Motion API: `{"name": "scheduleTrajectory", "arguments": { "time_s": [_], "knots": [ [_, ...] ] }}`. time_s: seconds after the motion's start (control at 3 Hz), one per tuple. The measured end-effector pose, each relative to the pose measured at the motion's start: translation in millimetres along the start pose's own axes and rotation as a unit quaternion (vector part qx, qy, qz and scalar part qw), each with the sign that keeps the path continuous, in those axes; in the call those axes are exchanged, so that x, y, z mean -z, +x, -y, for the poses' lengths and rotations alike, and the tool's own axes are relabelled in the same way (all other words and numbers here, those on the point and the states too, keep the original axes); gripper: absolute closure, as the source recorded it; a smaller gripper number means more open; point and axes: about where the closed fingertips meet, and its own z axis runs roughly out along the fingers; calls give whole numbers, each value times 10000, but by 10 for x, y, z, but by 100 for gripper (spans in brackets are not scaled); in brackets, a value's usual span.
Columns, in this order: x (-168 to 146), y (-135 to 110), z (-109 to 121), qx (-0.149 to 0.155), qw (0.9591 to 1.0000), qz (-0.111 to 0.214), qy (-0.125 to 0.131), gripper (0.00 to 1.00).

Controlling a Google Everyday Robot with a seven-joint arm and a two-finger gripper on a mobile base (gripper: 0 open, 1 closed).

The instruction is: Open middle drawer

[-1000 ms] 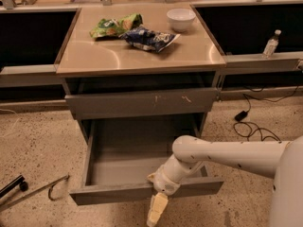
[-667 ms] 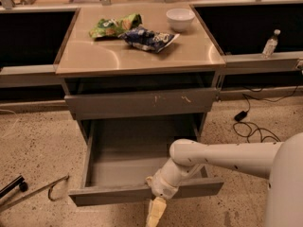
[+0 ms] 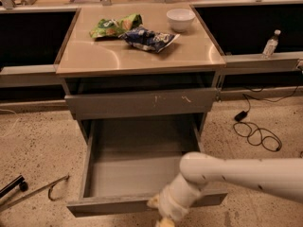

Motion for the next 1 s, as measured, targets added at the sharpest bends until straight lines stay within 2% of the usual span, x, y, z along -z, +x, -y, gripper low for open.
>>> {"name": "scheduleTrajectory", "arguments": {
  "time_s": [0.33,0.67,1.0],
  "knots": [
    [-87,249,-322,-128,9997,-130,-171,0],
    [-90,244,-322,-122,9997,-133,-175,0],
    [108,115,-242,0,9998,-190,78,0]
  ]
}}
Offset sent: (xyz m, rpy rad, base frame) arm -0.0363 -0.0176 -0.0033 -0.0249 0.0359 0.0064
